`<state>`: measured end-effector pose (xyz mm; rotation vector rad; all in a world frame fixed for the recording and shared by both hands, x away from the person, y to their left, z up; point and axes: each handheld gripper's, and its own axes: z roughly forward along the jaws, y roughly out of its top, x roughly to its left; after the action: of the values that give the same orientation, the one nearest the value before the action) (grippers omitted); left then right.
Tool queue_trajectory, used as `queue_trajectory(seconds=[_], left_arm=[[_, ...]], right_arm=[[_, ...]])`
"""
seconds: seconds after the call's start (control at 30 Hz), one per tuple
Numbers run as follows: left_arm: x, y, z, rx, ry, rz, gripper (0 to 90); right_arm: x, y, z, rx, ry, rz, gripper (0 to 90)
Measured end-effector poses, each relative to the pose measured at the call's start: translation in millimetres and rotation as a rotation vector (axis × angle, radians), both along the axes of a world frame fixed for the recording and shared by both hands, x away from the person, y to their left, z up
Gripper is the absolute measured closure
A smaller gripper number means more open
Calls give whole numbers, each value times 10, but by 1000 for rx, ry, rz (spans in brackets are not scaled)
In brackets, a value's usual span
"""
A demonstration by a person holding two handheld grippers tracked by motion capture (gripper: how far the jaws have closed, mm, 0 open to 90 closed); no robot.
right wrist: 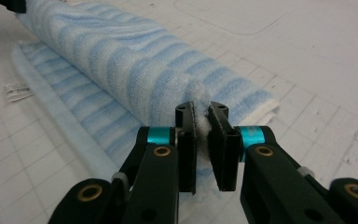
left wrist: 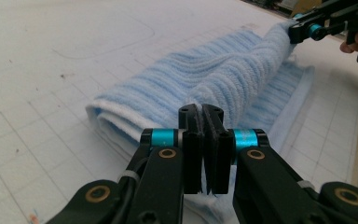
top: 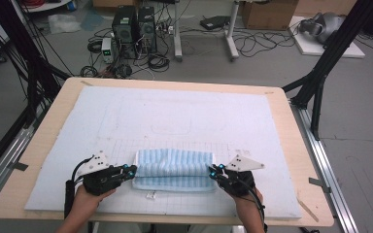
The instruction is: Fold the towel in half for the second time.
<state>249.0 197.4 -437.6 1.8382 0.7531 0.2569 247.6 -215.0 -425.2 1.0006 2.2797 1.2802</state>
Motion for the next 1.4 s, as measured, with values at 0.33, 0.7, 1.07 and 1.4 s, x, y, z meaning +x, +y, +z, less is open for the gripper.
queue_trajectory(seconds=[0.33,0.7,1.07,1.4], left_arm=[[-85,73,11,-30,-8,75,609],[283,-159,73,-31,54,80,532],[345,-294,-97,134,125,58,576],[279,-180,-125,156,98,51,582]], right_arm=[[-156,-35,-40,-1,11,19,728],[97,87,92,49,-19,-22,606],[239,266,-158,-101,55,54,494],[119,68,-241,-115,22,103,458]])
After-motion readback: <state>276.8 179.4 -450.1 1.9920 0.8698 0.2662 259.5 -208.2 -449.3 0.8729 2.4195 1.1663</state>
